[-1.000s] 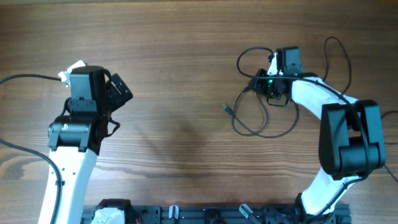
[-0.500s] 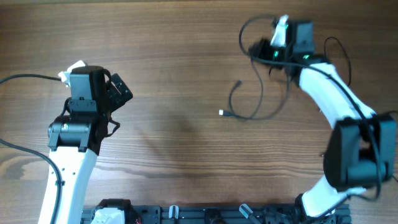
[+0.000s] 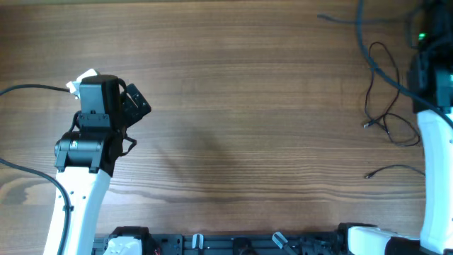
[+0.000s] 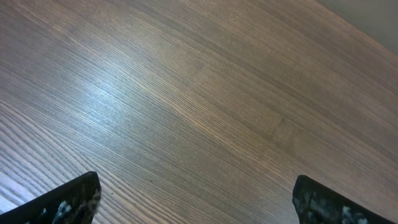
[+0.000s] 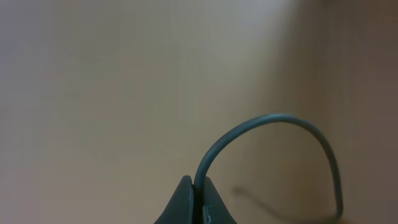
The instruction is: Untangle cables
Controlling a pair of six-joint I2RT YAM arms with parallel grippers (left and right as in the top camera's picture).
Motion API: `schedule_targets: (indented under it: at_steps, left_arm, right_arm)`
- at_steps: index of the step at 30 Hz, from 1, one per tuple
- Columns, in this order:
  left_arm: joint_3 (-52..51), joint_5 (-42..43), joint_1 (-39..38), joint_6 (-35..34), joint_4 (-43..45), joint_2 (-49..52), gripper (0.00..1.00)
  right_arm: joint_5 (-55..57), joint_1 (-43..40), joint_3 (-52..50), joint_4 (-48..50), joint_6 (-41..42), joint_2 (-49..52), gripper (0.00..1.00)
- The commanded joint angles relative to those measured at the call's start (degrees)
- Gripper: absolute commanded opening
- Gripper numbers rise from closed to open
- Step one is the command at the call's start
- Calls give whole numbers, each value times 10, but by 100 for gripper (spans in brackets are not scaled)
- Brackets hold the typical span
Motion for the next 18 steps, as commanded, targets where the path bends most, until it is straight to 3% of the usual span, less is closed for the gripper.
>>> schedule_targets:
  at_steps: [1, 11, 18]
  left_arm:
    - [3, 3, 3, 7, 1, -6, 100]
    - [3, 3, 3, 7, 1, -6, 100]
    - [3, 3, 3, 7, 1, -6, 100]
  right_arm:
    - [73, -73, 5, -38, -50, 0, 4]
    - [-7, -240, 4, -160, 20, 26, 4]
    - [-40, -259, 4, -155, 19, 37, 4]
